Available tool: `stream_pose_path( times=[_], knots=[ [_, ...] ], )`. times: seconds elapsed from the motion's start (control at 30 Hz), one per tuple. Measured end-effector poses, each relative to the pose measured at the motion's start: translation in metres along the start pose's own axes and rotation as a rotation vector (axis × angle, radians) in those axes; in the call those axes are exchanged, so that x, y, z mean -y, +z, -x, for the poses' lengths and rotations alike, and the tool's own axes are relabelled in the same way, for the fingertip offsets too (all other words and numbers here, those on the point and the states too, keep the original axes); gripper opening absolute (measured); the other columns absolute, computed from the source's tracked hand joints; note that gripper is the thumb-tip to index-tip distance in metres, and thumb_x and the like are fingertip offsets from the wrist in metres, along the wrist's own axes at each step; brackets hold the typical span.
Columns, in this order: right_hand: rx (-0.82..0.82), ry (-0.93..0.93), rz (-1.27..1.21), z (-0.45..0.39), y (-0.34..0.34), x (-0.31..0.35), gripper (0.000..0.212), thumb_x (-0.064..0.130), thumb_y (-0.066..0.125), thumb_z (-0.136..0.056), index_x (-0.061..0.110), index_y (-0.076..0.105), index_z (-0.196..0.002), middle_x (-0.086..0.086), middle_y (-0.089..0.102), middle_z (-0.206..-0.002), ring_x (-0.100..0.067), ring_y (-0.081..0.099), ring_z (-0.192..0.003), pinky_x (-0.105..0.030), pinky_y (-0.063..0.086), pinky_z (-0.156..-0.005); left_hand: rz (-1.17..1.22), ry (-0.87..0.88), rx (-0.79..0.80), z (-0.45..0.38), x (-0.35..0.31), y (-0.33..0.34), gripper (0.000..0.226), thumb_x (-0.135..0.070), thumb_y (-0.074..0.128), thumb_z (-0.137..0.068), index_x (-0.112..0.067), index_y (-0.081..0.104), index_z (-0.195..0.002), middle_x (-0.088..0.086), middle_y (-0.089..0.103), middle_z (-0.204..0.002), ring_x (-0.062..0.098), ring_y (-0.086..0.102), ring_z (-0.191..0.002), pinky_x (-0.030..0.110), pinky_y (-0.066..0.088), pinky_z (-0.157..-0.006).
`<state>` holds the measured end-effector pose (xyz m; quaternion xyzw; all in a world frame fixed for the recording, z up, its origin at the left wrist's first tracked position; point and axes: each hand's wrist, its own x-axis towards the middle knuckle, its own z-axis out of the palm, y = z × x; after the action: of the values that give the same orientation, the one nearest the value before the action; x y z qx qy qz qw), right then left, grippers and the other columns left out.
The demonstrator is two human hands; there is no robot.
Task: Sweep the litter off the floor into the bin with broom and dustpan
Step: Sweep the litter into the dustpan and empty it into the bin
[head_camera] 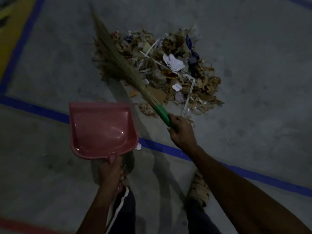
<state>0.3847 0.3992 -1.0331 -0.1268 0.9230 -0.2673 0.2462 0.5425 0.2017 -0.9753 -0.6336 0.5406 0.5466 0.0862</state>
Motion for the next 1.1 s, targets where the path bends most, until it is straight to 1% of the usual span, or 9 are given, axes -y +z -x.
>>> stream_pose_path(
  times=[0.27,0.4,0.5,0.6,0.73,0.83,0.93,1.0,1.1],
  knots=[
    [0.036,0.073,-0.073,-0.074,0.061,0.102,0.055,0.019,0.062,-0.092,0.012,0.048,-0.145,-0.016,0.055,-0.131,-0.033,0.053,-0.113,-0.037,0.046,-0.086,-0.005,-0.029,0.045,-0.072,-0.03,-0.07,0.031,-0.021,0.062,-0.095,-0.012,0.051,-0.068,0.003,0.045,-0.047,0.015,0.037,-0.033,0.017,0.03,-0.04],
    [0.086,0.08,-0.027,-0.113,0.083,0.15,0.045,0.018,0.06,-0.09,0.005,0.056,-0.133,-0.021,0.064,-0.1,-0.037,0.062,-0.086,-0.044,0.054,-0.069,0.006,-0.035,0.023,-0.097,-0.043,-0.1,0.033,-0.024,0.062,-0.094,-0.012,0.052,-0.065,0.0,0.045,-0.044,0.015,0.038,-0.033,0.018,0.031,-0.044],
    [0.131,0.228,-0.053,-0.136,0.09,0.171,0.035,0.019,0.053,-0.091,0.007,0.058,-0.124,-0.016,0.066,-0.082,-0.031,0.067,-0.066,-0.048,0.059,-0.055,0.011,-0.049,0.021,-0.111,-0.053,-0.118,0.032,-0.023,0.062,-0.094,-0.01,0.054,-0.066,0.002,0.045,-0.045,0.014,0.038,-0.031,0.02,0.031,-0.047],
    [0.172,0.334,-0.089,-0.135,0.084,0.174,0.03,0.018,0.047,-0.095,0.009,0.057,-0.122,-0.018,0.066,-0.083,-0.032,0.068,-0.062,-0.044,0.059,-0.049,-0.001,-0.041,0.023,-0.118,-0.06,-0.128,0.027,-0.019,0.06,-0.094,-0.006,0.057,-0.07,0.005,0.045,-0.048,0.013,0.038,-0.03,0.019,0.03,-0.045],
    [0.144,0.456,-0.13,-0.104,0.067,0.162,0.04,0.015,0.047,-0.096,0.012,0.053,-0.135,-0.02,0.068,-0.083,-0.037,0.069,-0.065,-0.046,0.06,-0.053,-0.031,-0.034,0.089,-0.124,-0.072,-0.137,0.027,-0.02,0.06,-0.093,-0.006,0.057,-0.071,0.006,0.046,-0.049,0.014,0.038,-0.032,0.02,0.03,-0.046],
    [0.106,0.569,-0.069,-0.068,0.062,0.13,0.042,0.019,0.051,-0.094,0.01,0.056,-0.134,-0.018,0.069,-0.079,-0.035,0.069,-0.067,-0.046,0.06,-0.059,-0.088,-0.036,0.143,-0.127,-0.08,-0.137,0.029,-0.021,0.061,-0.093,-0.005,0.057,-0.07,0.009,0.048,-0.051,0.016,0.039,-0.034,0.018,0.03,-0.042],
    [0.103,0.602,0.04,-0.033,0.049,0.101,0.048,0.022,0.054,-0.092,0.014,0.054,-0.14,-0.016,0.069,-0.094,-0.033,0.068,-0.081,-0.04,0.056,-0.068,-0.152,-0.026,0.206,-0.124,-0.088,-0.131,0.033,-0.027,0.063,-0.095,-0.008,0.054,-0.069,0.011,0.051,-0.054,0.016,0.041,-0.037,0.018,0.032,-0.044],
    [0.122,0.58,0.154,-0.012,0.038,0.084,0.052,0.02,0.056,-0.094,0.019,0.047,-0.145,-0.015,0.062,-0.104,-0.03,0.061,-0.084,-0.031,0.044,-0.065,-0.172,-0.006,0.235,-0.12,-0.09,-0.124,0.031,-0.027,0.064,-0.095,-0.01,0.053,-0.071,0.012,0.05,-0.056,0.016,0.04,-0.038,0.019,0.032,-0.045],
    [0.111,0.496,0.289,0.017,0.028,0.06,0.061,0.023,0.056,-0.096,0.023,0.034,-0.153,-0.011,0.053,-0.119,-0.022,0.05,-0.084,-0.031,0.042,-0.063,-0.235,0.021,0.262,-0.119,-0.089,-0.115,0.033,-0.032,0.065,-0.095,-0.011,0.053,-0.072,0.01,0.049,-0.056,0.017,0.041,-0.039,0.018,0.03,-0.04]
  ],
)
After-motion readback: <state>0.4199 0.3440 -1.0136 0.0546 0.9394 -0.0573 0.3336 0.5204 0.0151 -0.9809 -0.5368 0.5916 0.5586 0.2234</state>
